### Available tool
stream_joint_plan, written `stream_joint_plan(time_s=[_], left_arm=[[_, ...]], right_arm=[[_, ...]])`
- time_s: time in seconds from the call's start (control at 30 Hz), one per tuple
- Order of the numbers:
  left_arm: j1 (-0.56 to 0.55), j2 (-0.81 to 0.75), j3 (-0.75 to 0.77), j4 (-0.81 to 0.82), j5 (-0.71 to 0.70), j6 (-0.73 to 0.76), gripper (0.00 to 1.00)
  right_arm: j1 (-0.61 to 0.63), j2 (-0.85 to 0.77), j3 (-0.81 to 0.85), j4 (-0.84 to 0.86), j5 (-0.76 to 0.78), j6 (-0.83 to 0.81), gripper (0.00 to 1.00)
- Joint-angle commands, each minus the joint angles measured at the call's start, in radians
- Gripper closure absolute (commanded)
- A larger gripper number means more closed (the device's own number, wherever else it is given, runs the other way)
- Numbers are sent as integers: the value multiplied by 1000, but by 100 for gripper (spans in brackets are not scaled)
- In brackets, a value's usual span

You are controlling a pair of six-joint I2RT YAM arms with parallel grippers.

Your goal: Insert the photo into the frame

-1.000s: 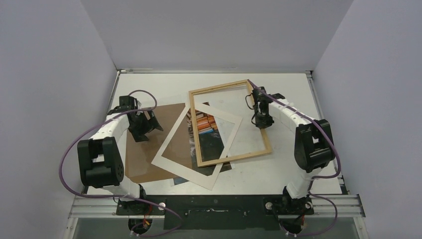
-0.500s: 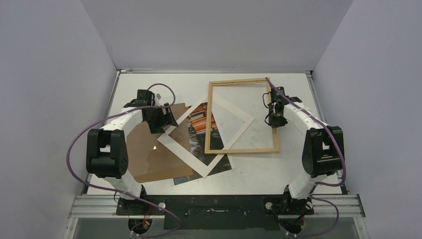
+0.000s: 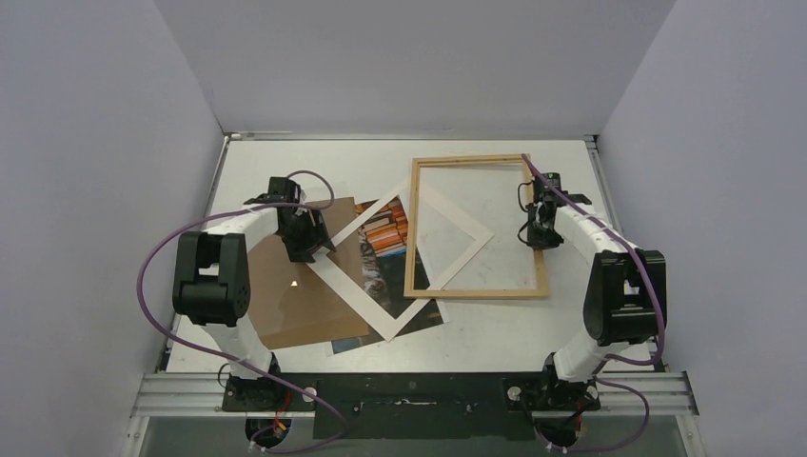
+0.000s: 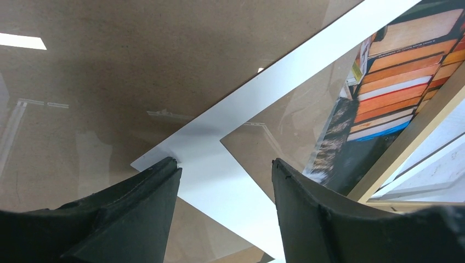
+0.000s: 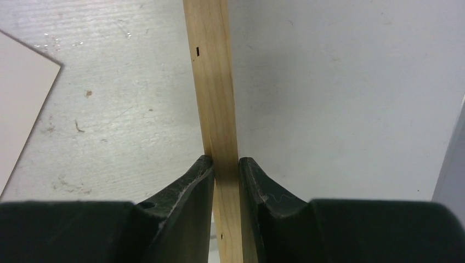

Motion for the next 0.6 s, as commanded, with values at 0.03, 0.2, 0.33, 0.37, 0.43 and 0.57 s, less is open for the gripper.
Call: stream_joint_plan(time_s=[0.03,0.2,0.33,0.37,0.43,0.57], left_arm=[[6,50,-16,-42,-106,-8,39],[14,75,10,-118,-190,-5,42],[14,64,8,-113,-179,1,42],[14,61,13,-113,-172,3,42],[14,53,27,-109,-149,6,41],[14,26,77,-114,-101,21,40]], right_arm=[[-41,-29,-26,68,104,-10,83],[-88,9,-11,73,109,-26,82],[-90,29,-23,78,128,-23,79],[-90,31,-25,80,133,-20,78],[-91,41,-16,75,140,-9,72],[-91,44,7,64,153,9,51]])
